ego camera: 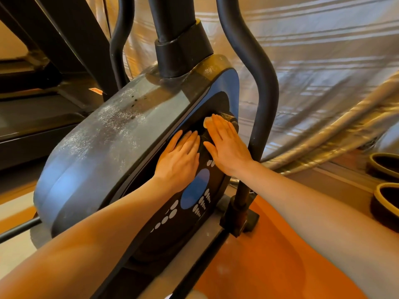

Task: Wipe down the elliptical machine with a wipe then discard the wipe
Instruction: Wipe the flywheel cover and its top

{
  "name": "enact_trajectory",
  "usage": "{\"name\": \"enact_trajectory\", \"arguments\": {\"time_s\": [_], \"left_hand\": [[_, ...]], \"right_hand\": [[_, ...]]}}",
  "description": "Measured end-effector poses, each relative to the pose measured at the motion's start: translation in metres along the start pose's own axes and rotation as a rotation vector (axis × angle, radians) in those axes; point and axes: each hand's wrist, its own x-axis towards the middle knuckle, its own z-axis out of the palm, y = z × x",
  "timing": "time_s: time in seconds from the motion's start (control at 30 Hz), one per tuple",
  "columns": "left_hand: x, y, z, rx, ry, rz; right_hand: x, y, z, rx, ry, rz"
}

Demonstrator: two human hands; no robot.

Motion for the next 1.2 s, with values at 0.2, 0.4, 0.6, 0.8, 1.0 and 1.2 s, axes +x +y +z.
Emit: {"name": "enact_trajectory", "arguments": {"time_s": [0.2, 0.4, 0.6, 0.8, 1.0, 1.2], "left_hand": [[-0.001, 0.001, 0.002, -0.010, 0.023, 0.015], [-0.001, 0.000, 0.006, -0.013, 0.023, 0.014], [-0.002, 0.001, 0.007, -0.024, 0.033, 0.002], [-0.001, 0.001, 0.007, -0.027, -0.003, -0.006], [-0.002, 0.002, 0.005, -0.035, -0.001, -0.007], [-0.004, 0.003, 0.004, -0.051, -0.015, -0.027]], "right_hand": [[0.020, 0.005, -0.005, -0.005, 0.036, 0.163], [0.017, -0.002, 0.000, 0.082, 0.036, 0.224], [0.018, 0.003, -0.005, 0.154, 0.035, 0.219], [0.050, 0.017, -0.015, 0.232, -0.088, 0.420], [0.029, 0.015, -0.007, 0.175, 0.002, 0.221], [0.012, 0.015, -0.001, 0.101, -0.016, 0.159]]}}
